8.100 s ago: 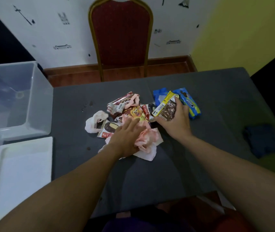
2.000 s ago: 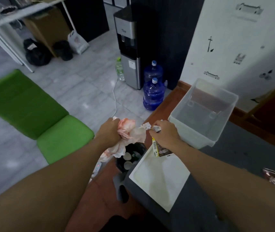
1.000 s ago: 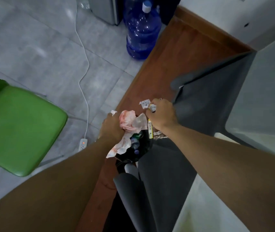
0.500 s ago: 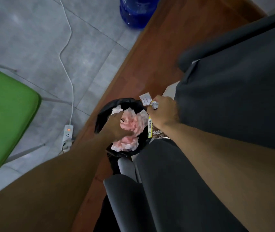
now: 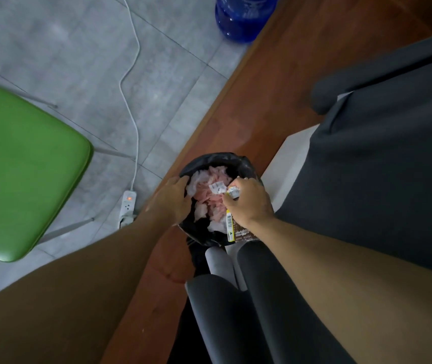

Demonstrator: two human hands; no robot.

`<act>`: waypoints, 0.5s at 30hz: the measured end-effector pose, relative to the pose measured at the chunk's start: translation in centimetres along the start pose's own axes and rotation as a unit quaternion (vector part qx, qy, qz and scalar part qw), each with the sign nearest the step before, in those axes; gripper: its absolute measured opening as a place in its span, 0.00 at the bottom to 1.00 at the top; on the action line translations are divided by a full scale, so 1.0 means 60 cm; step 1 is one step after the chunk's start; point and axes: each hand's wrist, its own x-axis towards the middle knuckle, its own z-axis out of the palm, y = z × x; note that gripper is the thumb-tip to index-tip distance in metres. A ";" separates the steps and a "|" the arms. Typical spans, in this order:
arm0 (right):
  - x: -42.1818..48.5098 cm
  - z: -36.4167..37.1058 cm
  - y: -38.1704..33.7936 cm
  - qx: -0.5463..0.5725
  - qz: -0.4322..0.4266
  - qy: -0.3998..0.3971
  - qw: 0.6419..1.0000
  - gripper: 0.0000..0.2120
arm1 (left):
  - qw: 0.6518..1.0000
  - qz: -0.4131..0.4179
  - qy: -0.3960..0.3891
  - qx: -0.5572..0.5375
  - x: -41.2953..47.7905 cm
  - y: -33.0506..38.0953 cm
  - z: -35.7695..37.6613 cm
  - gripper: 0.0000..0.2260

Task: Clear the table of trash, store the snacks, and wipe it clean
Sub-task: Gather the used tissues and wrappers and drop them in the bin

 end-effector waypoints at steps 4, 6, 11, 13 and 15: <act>0.009 0.035 0.001 0.026 -0.011 -0.032 0.999 0.24 | 1.000 0.003 -0.004 0.006 -0.004 -0.017 -0.001 0.27; 0.015 0.045 0.000 0.029 -0.016 -0.048 0.998 0.30 | 1.000 0.004 -0.001 0.013 -0.008 -0.022 0.001 0.26; 0.032 0.053 0.001 -0.009 -0.039 -0.083 0.996 0.36 | 0.999 0.006 0.002 0.034 -0.014 -0.026 0.001 0.26; 0.037 0.052 0.002 -0.037 -0.034 -0.103 0.993 0.36 | 0.999 0.004 0.000 0.037 -0.016 -0.027 -0.002 0.27; 0.038 0.053 0.003 -0.055 -0.037 -0.108 0.992 0.36 | 0.999 0.005 -0.002 0.039 -0.016 -0.029 -0.006 0.27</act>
